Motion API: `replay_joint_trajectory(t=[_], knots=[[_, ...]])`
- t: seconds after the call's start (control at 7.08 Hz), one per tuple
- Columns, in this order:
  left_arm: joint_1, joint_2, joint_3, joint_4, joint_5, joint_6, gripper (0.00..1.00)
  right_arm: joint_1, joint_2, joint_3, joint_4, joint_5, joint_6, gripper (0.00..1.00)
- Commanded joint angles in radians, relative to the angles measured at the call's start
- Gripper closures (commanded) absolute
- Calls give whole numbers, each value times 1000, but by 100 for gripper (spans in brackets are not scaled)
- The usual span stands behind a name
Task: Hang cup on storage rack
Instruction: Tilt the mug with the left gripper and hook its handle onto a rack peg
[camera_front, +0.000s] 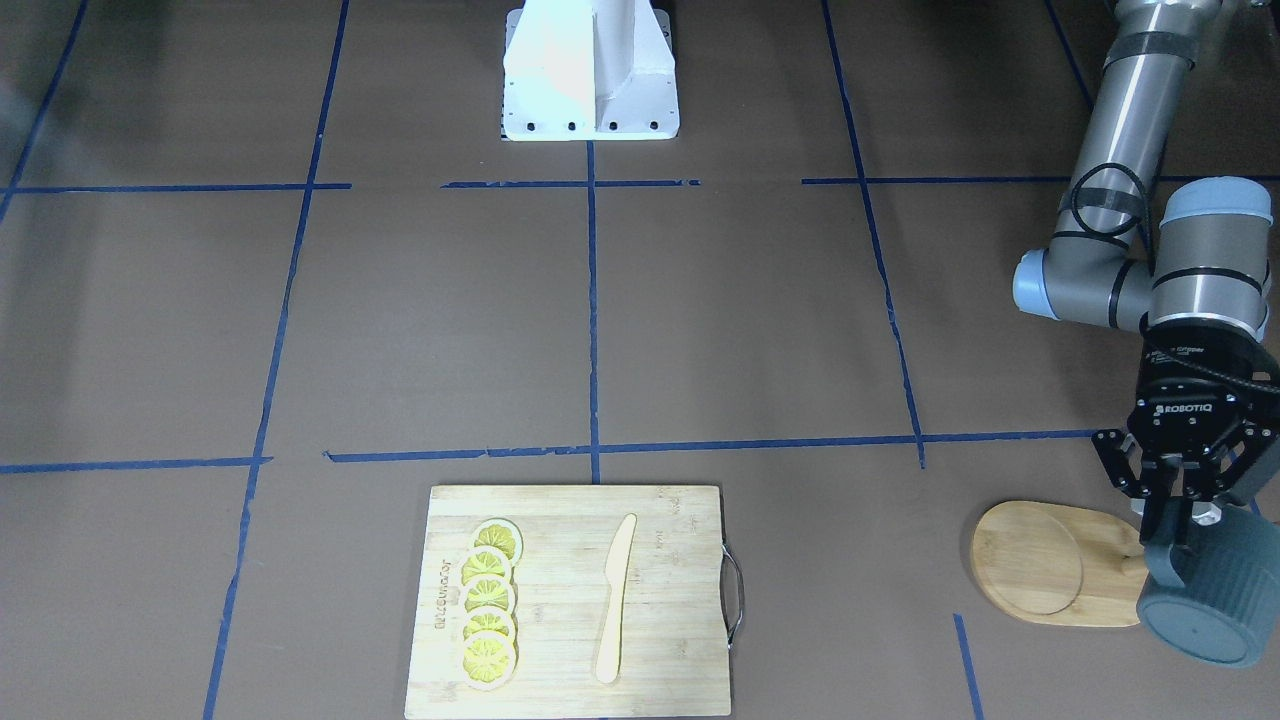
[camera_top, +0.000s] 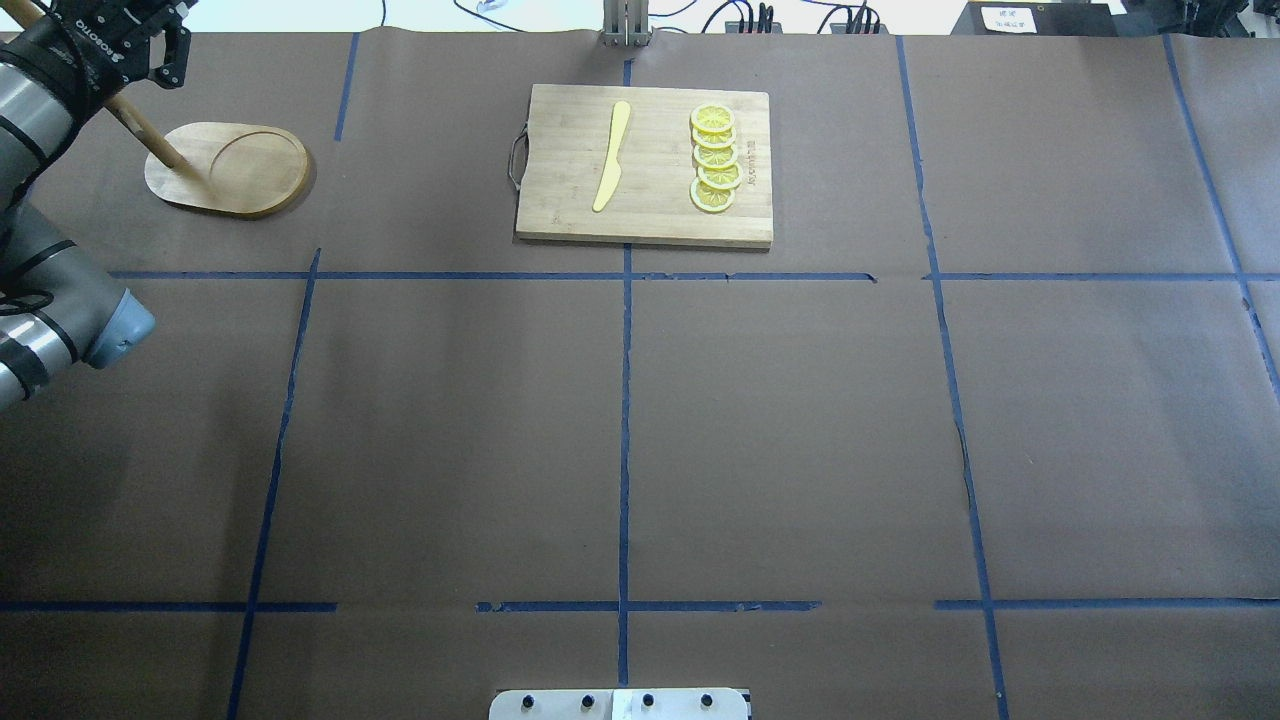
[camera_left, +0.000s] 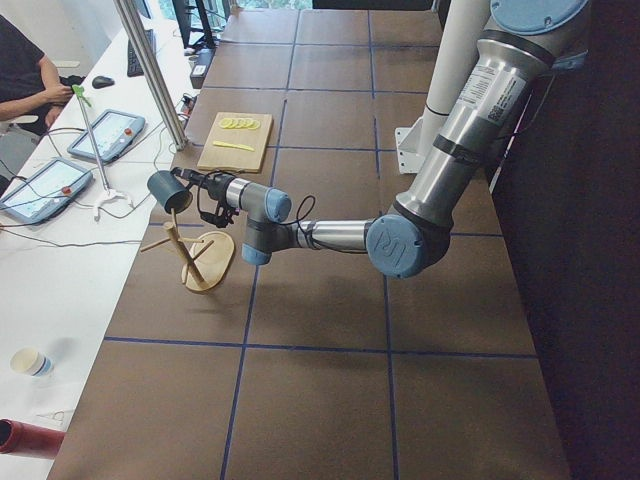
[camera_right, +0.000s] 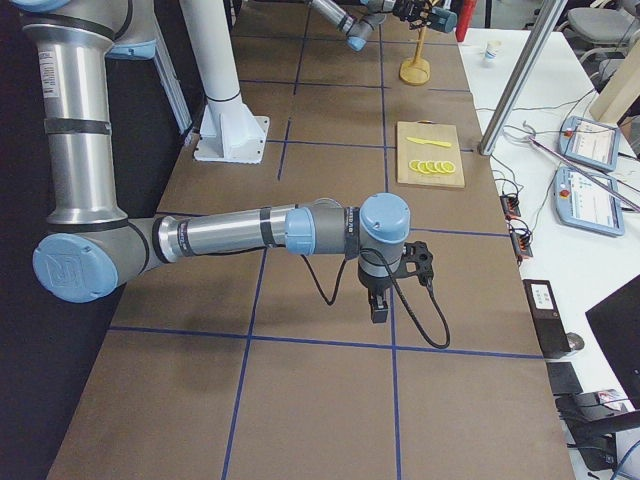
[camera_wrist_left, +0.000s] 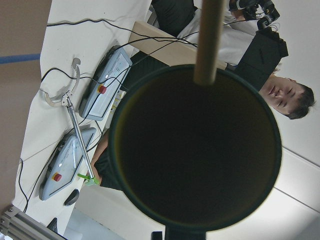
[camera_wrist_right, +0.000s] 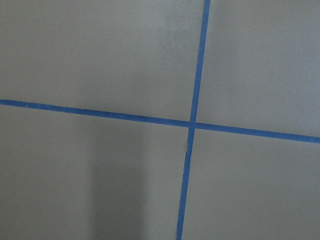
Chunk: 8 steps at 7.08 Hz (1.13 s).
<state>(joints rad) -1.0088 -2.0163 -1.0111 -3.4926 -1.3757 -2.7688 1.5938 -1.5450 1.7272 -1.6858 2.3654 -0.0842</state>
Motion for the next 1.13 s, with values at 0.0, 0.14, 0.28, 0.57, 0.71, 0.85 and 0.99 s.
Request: replay_joint_trajectory(t=[0.0,0.14,0.28,0.57,0.71,0.85,0.99], knots=[[1,57,8,-54,-8,-3,100,0,0,2,0,0,1,1],[4,80,20,-119,-8,-30,100,0,0,2,0,0,0,0],[6,97,20,-134,-8,-55,99,0,0,2,0,0,0,1],[9,94,51,-134,-8,-58,96,0,0,5,0,0,3,1],[9,91,63,-134,-8,-58,96,0,0,6,0,0,1,1],[7,93,68,-134,-8,-60,95,0,0,6,0,0,3,0],[7,93,68,-134,-8,-58,93,0,0,5,0,0,1,1]])
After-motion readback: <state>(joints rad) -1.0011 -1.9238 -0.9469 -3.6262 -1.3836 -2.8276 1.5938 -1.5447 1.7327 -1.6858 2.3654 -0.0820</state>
